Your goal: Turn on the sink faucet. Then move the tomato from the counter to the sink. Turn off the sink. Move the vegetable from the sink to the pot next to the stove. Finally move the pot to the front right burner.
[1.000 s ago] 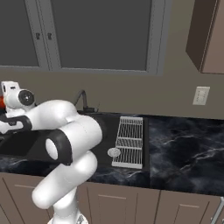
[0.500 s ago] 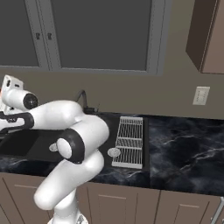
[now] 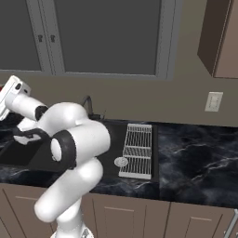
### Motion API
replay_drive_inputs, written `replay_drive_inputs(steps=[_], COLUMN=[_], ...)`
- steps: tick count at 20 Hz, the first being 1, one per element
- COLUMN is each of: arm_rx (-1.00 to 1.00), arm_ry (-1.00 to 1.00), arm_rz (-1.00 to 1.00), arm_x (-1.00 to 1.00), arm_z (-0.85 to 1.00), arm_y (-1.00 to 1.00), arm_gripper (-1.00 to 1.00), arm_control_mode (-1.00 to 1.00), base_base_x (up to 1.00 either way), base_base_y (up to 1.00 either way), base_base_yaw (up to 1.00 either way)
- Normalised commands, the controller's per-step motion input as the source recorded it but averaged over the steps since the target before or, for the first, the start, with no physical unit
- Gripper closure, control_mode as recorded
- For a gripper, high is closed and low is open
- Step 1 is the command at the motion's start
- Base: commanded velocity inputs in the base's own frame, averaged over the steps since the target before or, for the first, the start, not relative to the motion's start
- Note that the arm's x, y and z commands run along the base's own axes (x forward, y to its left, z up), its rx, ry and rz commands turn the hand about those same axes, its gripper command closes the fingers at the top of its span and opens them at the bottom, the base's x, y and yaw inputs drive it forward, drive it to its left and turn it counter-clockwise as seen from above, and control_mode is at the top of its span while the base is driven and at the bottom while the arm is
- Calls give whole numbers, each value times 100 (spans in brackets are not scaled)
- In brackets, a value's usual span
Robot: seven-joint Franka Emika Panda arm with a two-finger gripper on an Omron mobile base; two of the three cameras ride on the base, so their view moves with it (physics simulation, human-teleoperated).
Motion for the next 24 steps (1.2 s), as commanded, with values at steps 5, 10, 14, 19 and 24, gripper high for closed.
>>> replay_drive_inputs(steps=[5, 10, 14, 19, 24], arm_rx=[-2, -15, -27, -43, -25], arm_ry=[-5, -19, -26, -1, 11], arm_rz=[4, 2, 3, 10, 12], arm_x=[-72, -86, -80, -31, -36], arm_z=[64, 76, 49, 0, 5], arm_y=[0, 0, 0, -15, -41], arm_gripper=[100, 100, 100, 100, 100], arm_control_mode=[-100, -100, -100, -100, -100], base_base_x=[0, 0, 0, 0, 0], base_base_y=[0, 0, 0, 0, 0], base_base_yaw=[0, 0, 0, 0, 0])
